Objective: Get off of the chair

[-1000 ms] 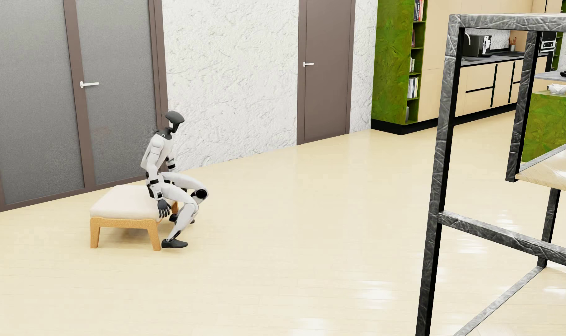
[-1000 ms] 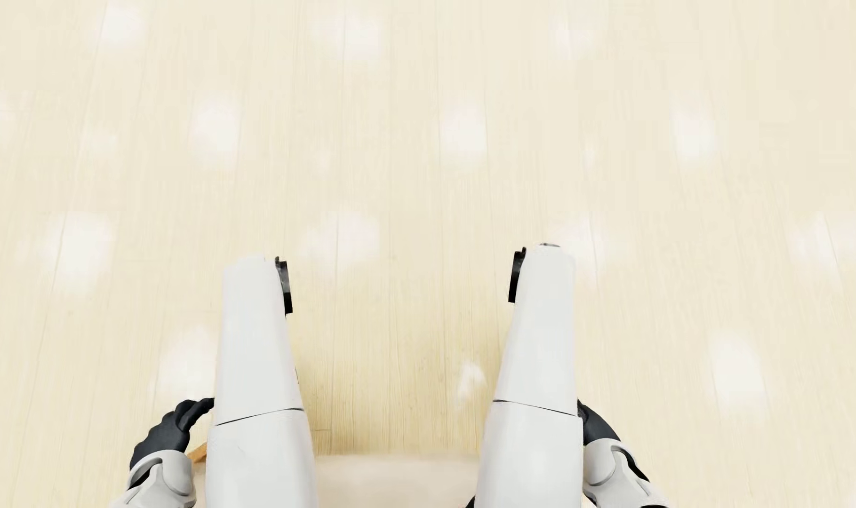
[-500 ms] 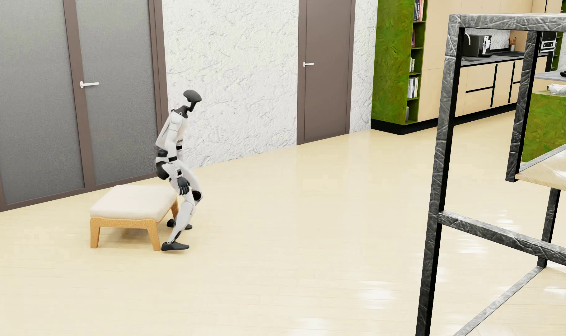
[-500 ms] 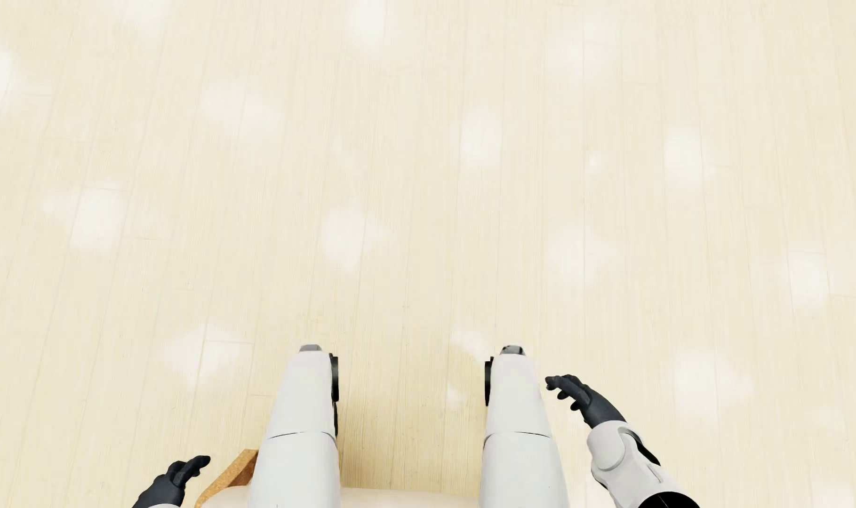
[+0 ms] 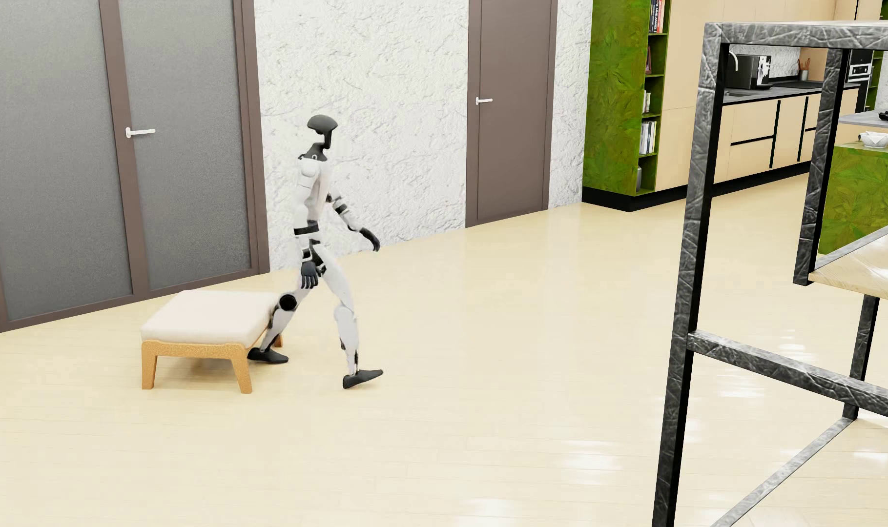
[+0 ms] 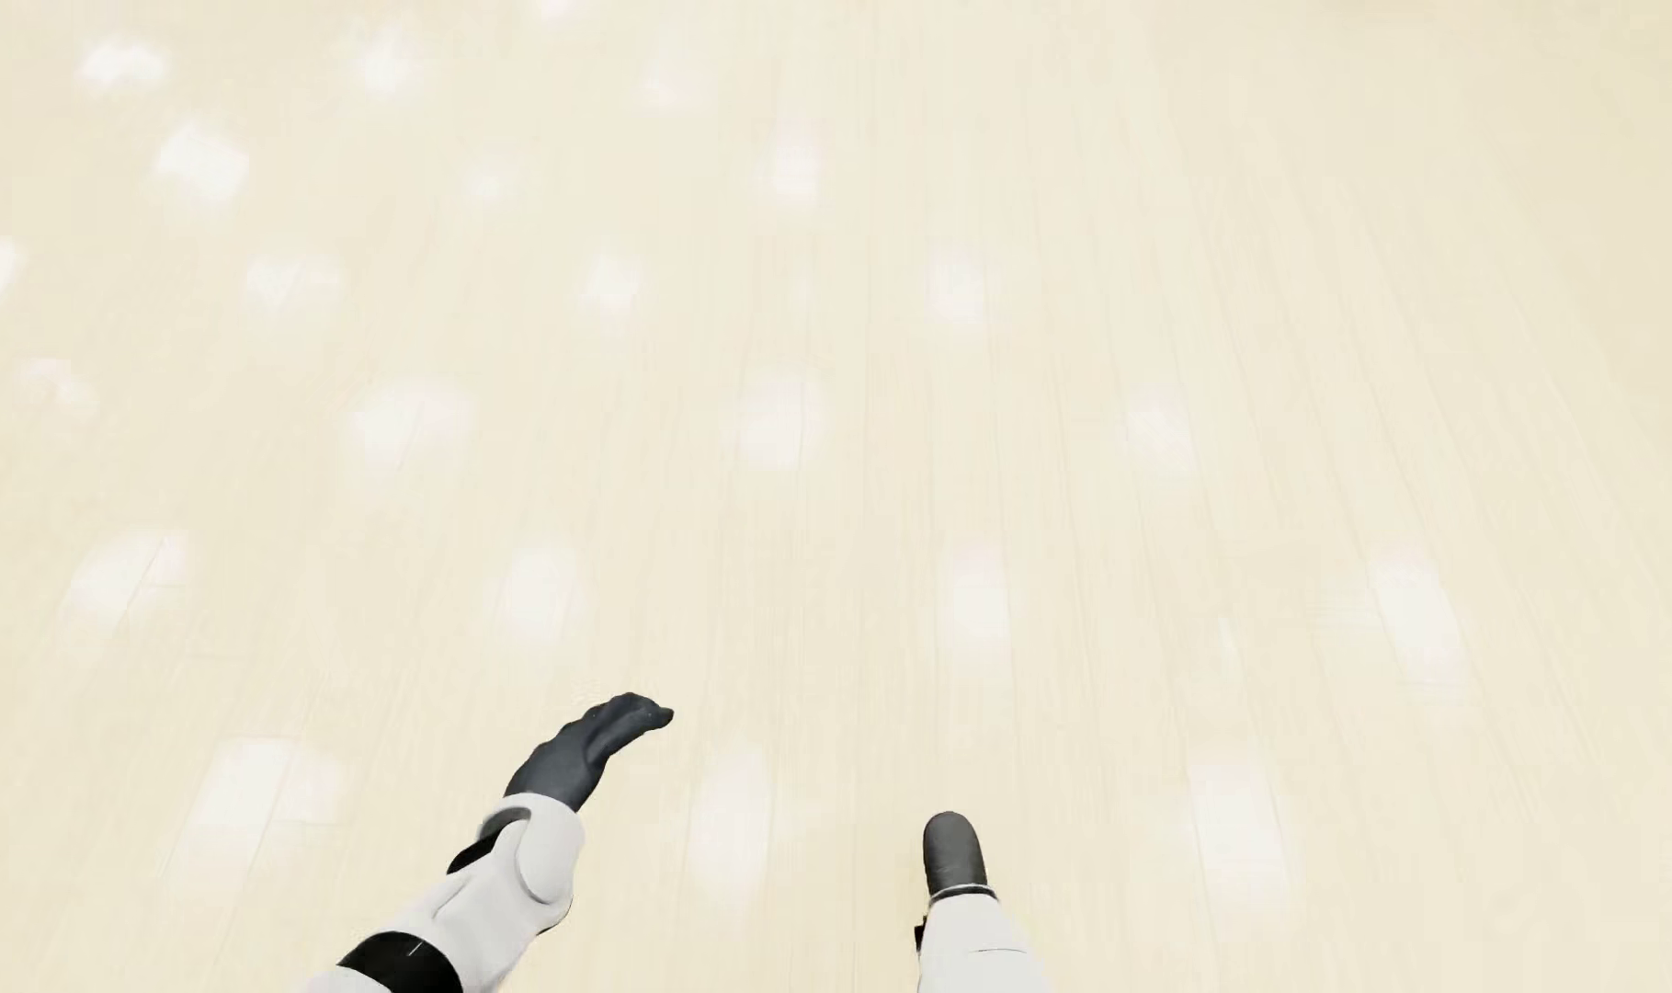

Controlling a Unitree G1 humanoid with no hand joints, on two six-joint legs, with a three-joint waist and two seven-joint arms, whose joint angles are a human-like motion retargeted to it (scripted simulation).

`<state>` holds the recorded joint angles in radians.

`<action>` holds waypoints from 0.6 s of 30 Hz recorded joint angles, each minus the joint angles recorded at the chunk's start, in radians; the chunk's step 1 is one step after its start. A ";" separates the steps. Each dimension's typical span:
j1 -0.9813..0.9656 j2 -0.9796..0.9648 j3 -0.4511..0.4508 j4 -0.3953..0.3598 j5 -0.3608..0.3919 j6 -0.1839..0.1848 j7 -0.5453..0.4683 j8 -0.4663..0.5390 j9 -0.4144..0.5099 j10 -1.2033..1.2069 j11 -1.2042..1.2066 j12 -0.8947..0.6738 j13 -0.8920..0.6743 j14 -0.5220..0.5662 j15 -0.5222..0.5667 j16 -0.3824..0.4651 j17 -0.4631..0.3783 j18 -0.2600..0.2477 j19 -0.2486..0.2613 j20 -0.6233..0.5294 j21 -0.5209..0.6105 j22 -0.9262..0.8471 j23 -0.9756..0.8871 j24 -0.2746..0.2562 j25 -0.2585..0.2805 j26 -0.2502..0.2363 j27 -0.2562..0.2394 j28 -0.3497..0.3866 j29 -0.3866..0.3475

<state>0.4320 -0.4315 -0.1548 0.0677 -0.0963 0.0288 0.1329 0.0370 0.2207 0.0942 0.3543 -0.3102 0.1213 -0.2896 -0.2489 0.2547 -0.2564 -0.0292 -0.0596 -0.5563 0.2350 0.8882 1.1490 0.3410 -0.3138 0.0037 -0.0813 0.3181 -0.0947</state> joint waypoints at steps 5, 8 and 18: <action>-0.102 0.134 0.011 0.088 0.063 0.041 -0.059 -0.008 -0.027 0.485 0.101 0.087 -0.009 0.209 0.020 -0.009 -0.015 -0.090 -0.012 0.007 0.001 0.077 0.018 -0.023 0.018 0.016 -0.020 -0.001 0.013; -0.344 0.385 0.089 0.071 0.085 0.025 -0.090 -0.040 0.000 0.967 -0.047 0.182 -0.111 0.242 -0.042 -0.007 -0.089 -0.127 -0.056 0.076 0.077 0.182 0.034 -0.039 0.017 0.023 -0.026 -0.059 0.055; -0.720 0.971 0.241 -0.042 0.075 -0.035 -0.139 -0.136 -0.052 -0.111 -0.245 0.553 -0.389 0.313 -0.264 0.037 -0.133 -0.171 0.063 0.425 0.211 0.338 -0.116 -0.102 0.084 0.046 -0.070 -0.058 -0.009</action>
<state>-0.2877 0.5397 0.0862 0.0257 -0.0208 -0.0064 -0.0064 -0.0986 0.1690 -0.0167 0.1090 0.2431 -0.2677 0.0236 -0.5127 0.2915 -0.3890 -0.2002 0.0033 -0.1311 0.4458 1.2265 1.0327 0.2387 -0.2295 0.0496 -0.1514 0.2605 -0.1033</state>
